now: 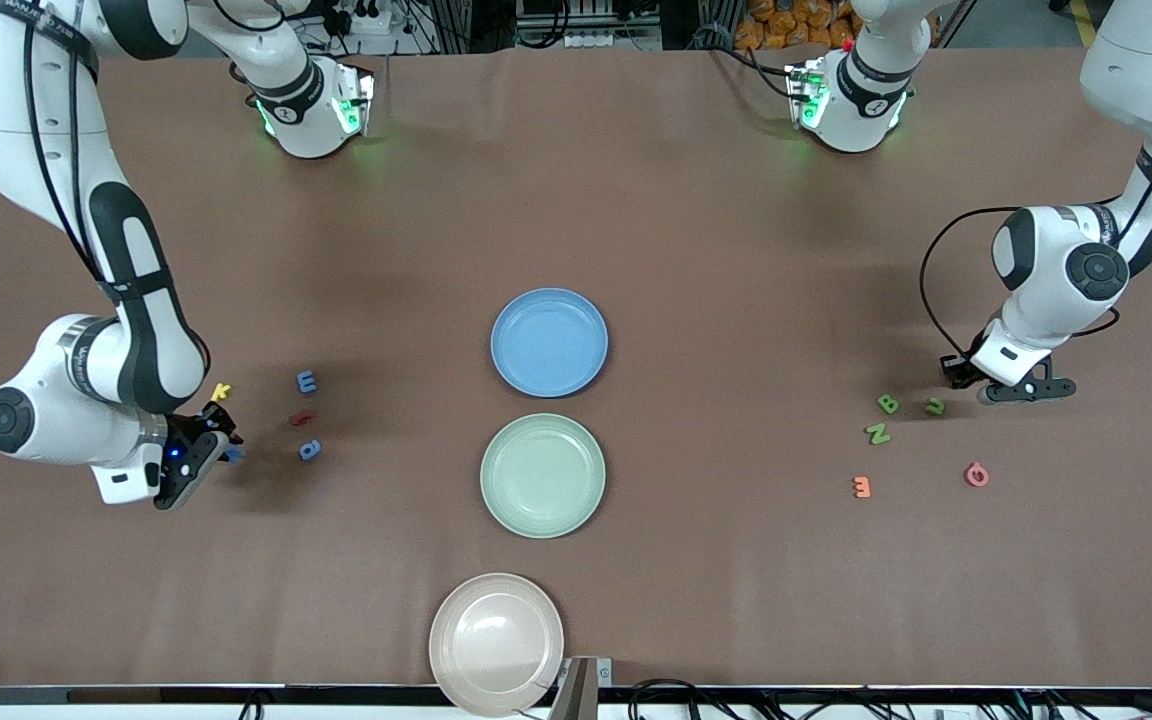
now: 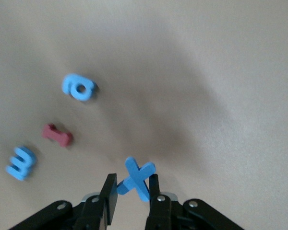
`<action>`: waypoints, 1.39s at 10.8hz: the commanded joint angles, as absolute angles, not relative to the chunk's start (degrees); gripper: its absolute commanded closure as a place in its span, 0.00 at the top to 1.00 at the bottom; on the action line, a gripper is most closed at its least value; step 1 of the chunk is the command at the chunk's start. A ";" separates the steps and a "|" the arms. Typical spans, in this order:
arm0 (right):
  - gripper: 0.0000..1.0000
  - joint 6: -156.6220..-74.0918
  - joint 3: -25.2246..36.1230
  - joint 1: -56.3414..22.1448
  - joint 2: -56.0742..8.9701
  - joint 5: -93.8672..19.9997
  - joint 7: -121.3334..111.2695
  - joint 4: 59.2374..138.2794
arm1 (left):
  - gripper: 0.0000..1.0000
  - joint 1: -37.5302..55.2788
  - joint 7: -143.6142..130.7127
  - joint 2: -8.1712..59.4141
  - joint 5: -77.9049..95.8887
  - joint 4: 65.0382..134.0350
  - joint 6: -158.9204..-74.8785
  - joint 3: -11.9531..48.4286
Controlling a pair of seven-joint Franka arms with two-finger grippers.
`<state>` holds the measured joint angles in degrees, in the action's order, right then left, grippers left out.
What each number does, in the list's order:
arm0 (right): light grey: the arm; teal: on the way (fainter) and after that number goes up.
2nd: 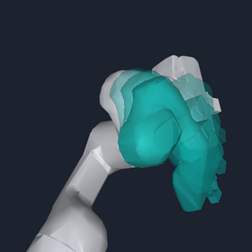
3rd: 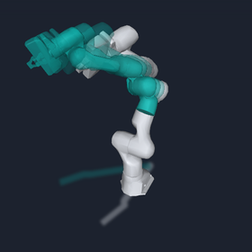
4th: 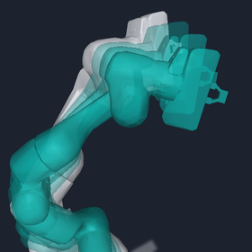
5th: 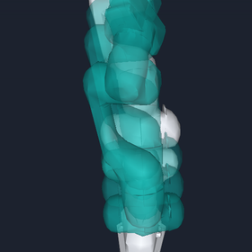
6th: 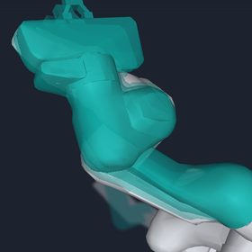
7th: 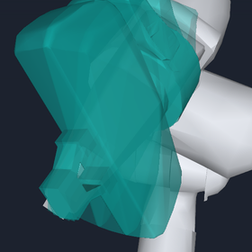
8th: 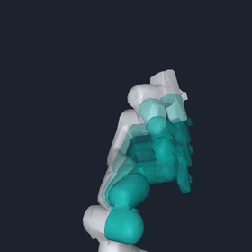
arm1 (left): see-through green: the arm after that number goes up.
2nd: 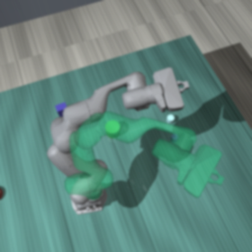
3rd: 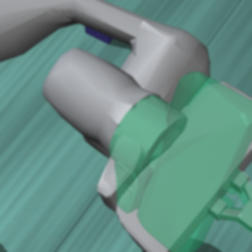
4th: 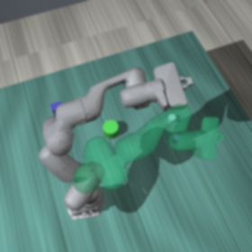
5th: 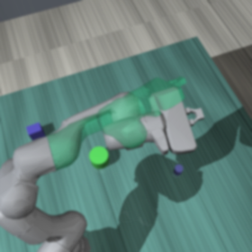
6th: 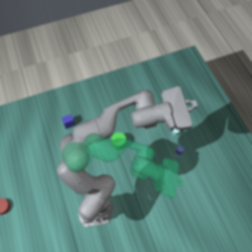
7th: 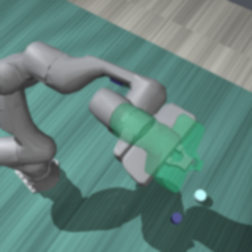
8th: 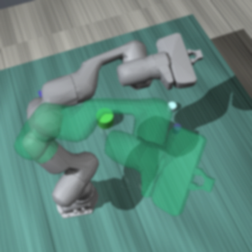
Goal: Sort letters by color into matching plates
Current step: 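Drop the x into the blue plate while the left gripper drops b into green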
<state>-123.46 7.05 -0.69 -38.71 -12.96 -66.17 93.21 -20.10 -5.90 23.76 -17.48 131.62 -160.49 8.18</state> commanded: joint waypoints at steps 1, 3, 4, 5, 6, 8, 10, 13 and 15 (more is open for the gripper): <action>0.00 -119.36 7.73 -3.77 -37.01 -13.97 -58.12 91.85 | 0.00 -20.48 -7.29 24.00 -18.37 131.66 -161.63 8.88; 0.00 -116.29 7.73 -5.53 -36.04 -13.89 -52.67 92.11 | 0.00 -20.48 -7.47 22.86 -18.28 131.49 -161.54 9.93; 0.00 -116.02 7.73 -6.67 -35.17 -13.89 -49.51 92.63 | 0.00 -20.57 -7.64 21.81 -18.28 131.48 -161.37 10.89; 0.00 -115.75 7.73 -7.29 -34.11 -13.89 -47.57 93.94 | 0.00 -20.57 -8.08 20.93 -18.19 131.40 -161.19 11.68; 0.00 -115.58 7.73 -8.16 -33.32 -13.89 -44.68 94.39 | 0.00 -20.57 -9.48 20.31 -18.19 131.14 -161.02 12.47; 0.00 -112.52 7.21 -10.36 -31.91 -13.80 -30.84 94.05 | 0.00 -20.57 -12.90 20.30 -18.11 129.30 -160.32 15.10; 0.00 -112.15 4.93 -11.07 -31.12 -13.62 -23.50 94.04 | 0.00 -20.48 -19.04 21.00 -18.11 127.19 -160.14 18.96; 0.00 -112.59 0.98 -12.56 -30.94 -13.19 -12.70 94.04 | 0.00 -19.34 -28.79 22.84 -18.11 123.85 -160.14 24.33; 0.00 -112.94 -0.17 -15.97 -30.41 -13.10 -4.61 94.30 | 0.00 -16.89 -34.07 25.21 -18.11 120.43 -160.22 26.54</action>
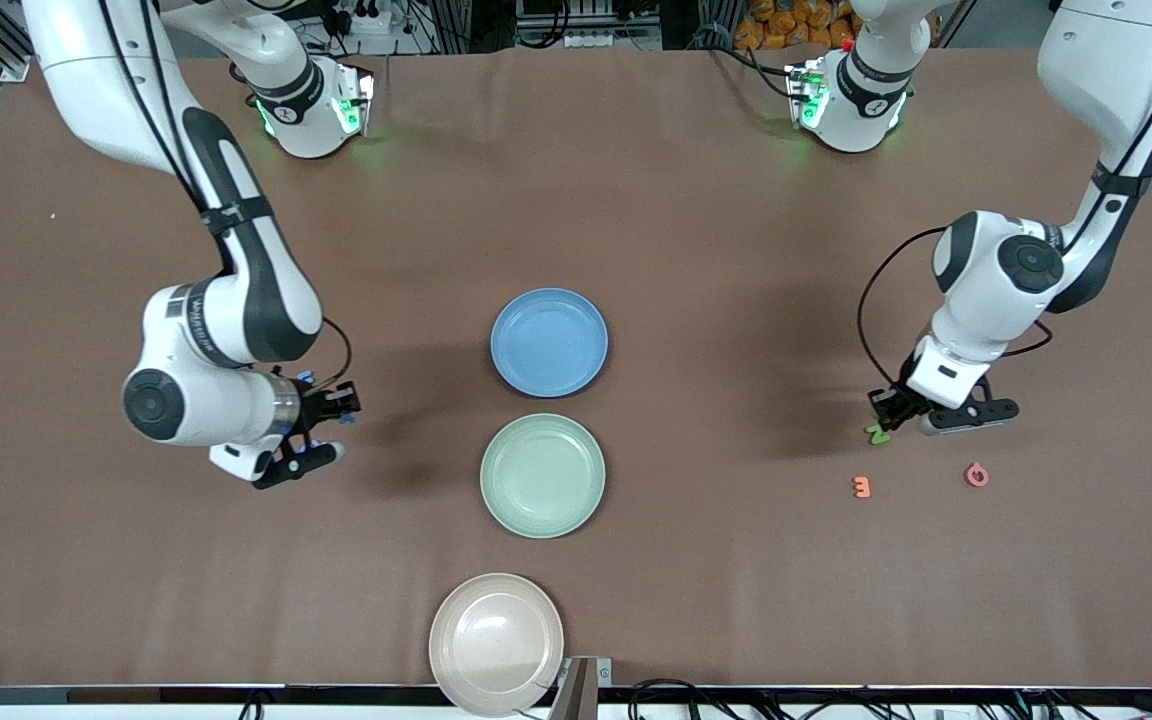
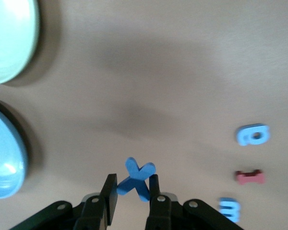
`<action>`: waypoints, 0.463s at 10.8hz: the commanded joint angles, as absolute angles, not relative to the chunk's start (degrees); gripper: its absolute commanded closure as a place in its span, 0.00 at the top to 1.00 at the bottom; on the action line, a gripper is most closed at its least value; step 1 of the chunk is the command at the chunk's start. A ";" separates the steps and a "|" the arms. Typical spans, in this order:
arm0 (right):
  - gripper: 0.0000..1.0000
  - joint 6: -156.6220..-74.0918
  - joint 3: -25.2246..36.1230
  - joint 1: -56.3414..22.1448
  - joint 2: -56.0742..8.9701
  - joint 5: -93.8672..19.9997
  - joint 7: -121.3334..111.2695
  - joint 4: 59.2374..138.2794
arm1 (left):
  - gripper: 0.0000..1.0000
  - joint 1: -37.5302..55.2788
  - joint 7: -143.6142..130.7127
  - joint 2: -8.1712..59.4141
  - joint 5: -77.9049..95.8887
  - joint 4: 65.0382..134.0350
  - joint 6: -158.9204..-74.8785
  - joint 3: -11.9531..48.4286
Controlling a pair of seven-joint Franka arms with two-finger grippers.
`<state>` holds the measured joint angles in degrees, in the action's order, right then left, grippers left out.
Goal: Sort letters by color into matching plates
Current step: 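Drop the x into the blue plate while the left gripper drops b into green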
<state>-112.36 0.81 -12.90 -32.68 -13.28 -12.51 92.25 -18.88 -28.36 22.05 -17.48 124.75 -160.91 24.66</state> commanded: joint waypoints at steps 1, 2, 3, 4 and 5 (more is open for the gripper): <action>0.00 -112.94 -0.18 -17.82 -29.98 -13.10 -0.74 94.74 | 0.00 -13.74 -38.54 26.70 -18.02 118.32 -160.22 26.72; 0.00 -112.94 -0.18 -19.76 -28.93 -13.10 2.43 95.88 | 0.00 -10.40 -44.07 28.55 -18.02 115.69 -160.22 26.72; 0.00 -113.11 -0.26 -21.43 -28.05 -13.18 5.51 97.02 | 0.00 -6.89 -49.69 30.74 -18.02 112.53 -160.22 26.72; 0.00 -113.20 -0.35 -23.79 -27.78 -13.71 10.58 97.55 | 0.00 -3.20 -55.58 33.63 -18.10 107.80 -160.22 26.63; 0.00 -113.38 -0.35 -27.12 -27.86 -13.71 17.60 97.56 | 0.00 -0.03 -60.51 36.19 -18.19 104.36 -160.22 26.37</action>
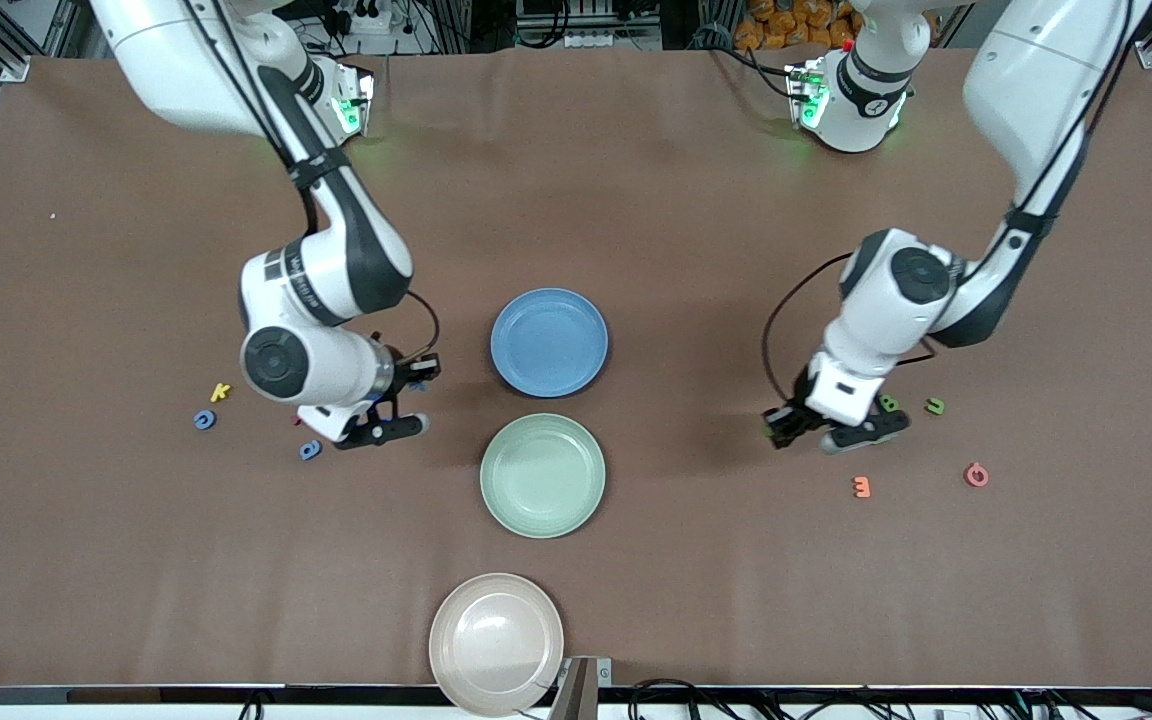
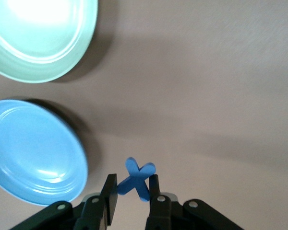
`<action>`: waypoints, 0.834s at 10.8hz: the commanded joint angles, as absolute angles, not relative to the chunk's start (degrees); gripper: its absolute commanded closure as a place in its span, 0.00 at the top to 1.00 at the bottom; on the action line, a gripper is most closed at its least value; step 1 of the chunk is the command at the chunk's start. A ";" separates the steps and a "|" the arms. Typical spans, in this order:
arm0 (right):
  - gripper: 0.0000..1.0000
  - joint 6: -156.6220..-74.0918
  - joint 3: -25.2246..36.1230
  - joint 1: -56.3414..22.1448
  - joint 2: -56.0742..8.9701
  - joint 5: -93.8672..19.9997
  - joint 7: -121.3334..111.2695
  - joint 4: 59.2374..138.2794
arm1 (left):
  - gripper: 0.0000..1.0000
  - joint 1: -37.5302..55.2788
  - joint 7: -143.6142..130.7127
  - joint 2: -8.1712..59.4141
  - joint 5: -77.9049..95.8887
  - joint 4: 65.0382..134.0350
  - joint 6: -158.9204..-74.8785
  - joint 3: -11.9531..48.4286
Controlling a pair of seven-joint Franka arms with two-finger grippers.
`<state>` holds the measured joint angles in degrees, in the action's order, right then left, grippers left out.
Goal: Sort letters by color into matching plates
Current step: 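Drop the x into the blue plate while the left gripper drops b into green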
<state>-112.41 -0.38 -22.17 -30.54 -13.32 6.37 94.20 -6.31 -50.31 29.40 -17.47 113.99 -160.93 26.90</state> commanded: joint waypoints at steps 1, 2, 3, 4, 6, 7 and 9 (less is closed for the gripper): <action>0.00 -113.38 -0.44 -29.16 -27.95 -13.80 22.19 97.56 | 0.00 2.61 -64.04 38.12 -18.37 101.63 -160.22 26.19; 0.00 -113.12 -1.31 -30.57 -27.95 -13.80 25.19 97.82 | 0.00 4.55 -66.42 39.71 -18.28 99.51 -160.31 26.10; 0.00 -114.33 -1.75 -31.37 -27.95 -13.89 28.27 99.04 | 0.00 6.05 -68.10 41.21 -18.28 97.49 -160.40 26.10; 0.00 -117.83 -3.32 -32.07 -27.95 -13.89 30.56 101.23 | 0.00 7.28 -69.59 42.70 -18.19 95.73 -160.66 26.10; 0.00 -124.16 -5.62 -32.25 -28.04 -13.89 34.70 105.19 | 0.00 9.91 -71.79 45.69 -17.93 92.31 -164.33 26.10; 0.00 -124.80 -5.71 -32.60 -28.12 -13.89 35.67 105.55 | 0.00 11.76 -73.55 48.31 -18.02 89.68 -168.36 26.10; 0.00 -127.69 -7.03 -32.78 -28.82 -13.89 38.83 106.43 | 0.00 17.46 -75.49 51.84 -17.93 85.97 -174.78 22.27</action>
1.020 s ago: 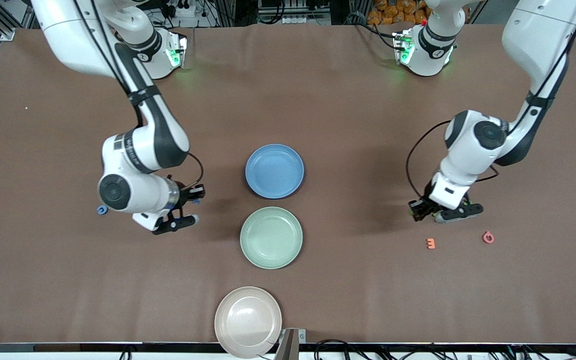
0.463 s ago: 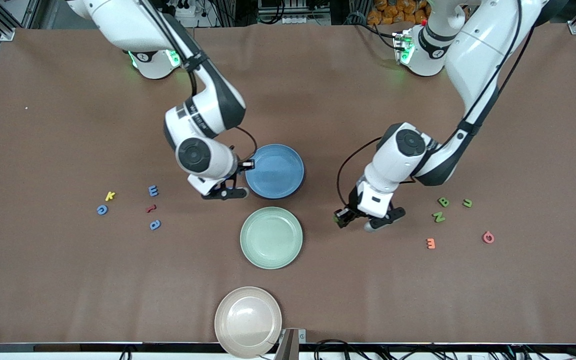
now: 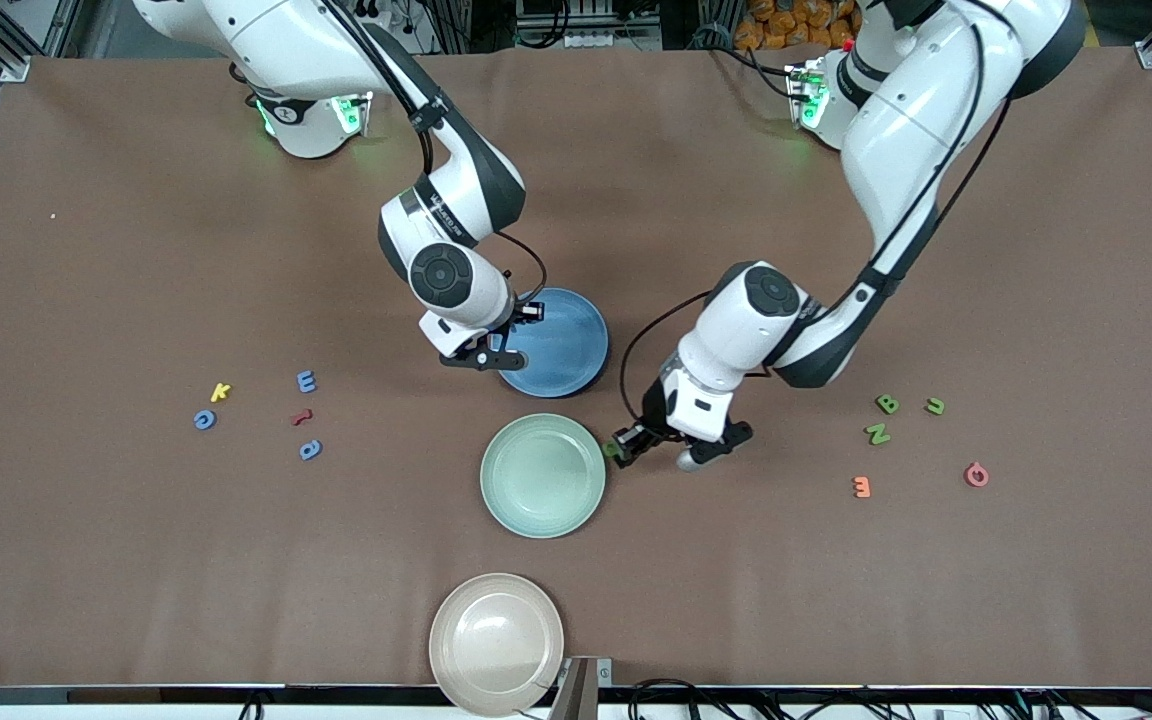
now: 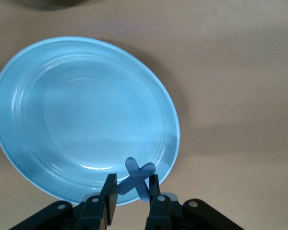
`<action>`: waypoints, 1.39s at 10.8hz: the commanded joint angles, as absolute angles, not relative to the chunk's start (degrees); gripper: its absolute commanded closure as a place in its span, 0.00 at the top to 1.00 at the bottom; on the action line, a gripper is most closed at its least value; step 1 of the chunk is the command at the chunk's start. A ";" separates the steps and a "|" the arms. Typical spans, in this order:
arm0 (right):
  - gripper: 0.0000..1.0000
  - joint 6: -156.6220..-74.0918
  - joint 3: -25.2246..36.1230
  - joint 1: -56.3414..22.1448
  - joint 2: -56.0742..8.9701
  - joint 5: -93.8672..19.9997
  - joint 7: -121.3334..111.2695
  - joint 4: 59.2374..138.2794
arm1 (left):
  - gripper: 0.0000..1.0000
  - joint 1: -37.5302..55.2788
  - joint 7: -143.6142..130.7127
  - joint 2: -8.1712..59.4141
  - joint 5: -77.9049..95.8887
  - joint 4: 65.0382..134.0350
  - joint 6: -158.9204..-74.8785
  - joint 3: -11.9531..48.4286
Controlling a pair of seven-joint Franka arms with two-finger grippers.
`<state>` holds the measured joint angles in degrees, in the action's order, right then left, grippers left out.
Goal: Sort letters by color into matching plates
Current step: 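Drop the x into the blue plate while the left gripper drops b into green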
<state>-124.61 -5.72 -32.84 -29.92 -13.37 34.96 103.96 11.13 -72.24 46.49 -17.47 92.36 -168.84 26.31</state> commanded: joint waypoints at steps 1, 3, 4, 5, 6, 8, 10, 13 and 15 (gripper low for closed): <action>0.00 -130.75 -8.16 -32.78 -29.00 -13.89 40.33 107.57 | 0.00 20.97 -76.46 52.90 -17.84 85.52 -179.16 18.41; 0.00 -131.92 -8.26 -33.74 -29.18 -13.97 42.27 108.11 | 0.00 25.38 -76.38 55.62 -17.67 84.65 -184.82 13.90; 0.00 -132.27 -8.26 -33.84 -29.70 -13.97 42.54 108.11 | 0.00 26.01 -76.38 56.68 -17.67 83.33 -184.83 13.19; 0.13 -132.88 -8.26 -33.84 -29.97 -13.97 42.54 108.19 | 0.36 26.02 -76.46 57.30 -17.58 82.28 -184.83 13.18; 0.58 -132.98 -8.26 -33.84 -30.23 -13.97 42.54 108.19 | 0.99 26.02 -75.33 57.30 -17.93 82.18 -184.83 12.84; 0.76 -132.98 -8.26 -33.75 -30.50 -13.97 42.54 108.11 | 1.00 25.84 -75.15 57.04 -18.02 82.18 -184.83 12.39; 0.78 -132.46 -8.26 -33.58 -30.41 -13.97 42.45 107.93 | 1.00 25.49 -68.25 56.17 -18.89 82.44 -184.83 9.08; 0.78 -126.43 -6.43 -32.26 -28.92 -13.89 40.53 106.27 | 1.00 21.72 -61.46 55.02 -19.94 85.24 -184.13 8.09; 0.78 -114.83 -1.25 -32.08 -27.52 -13.89 32.12 102.41 | 1.00 18.56 -57.06 53.80 -21.87 88.57 -180.99 8.17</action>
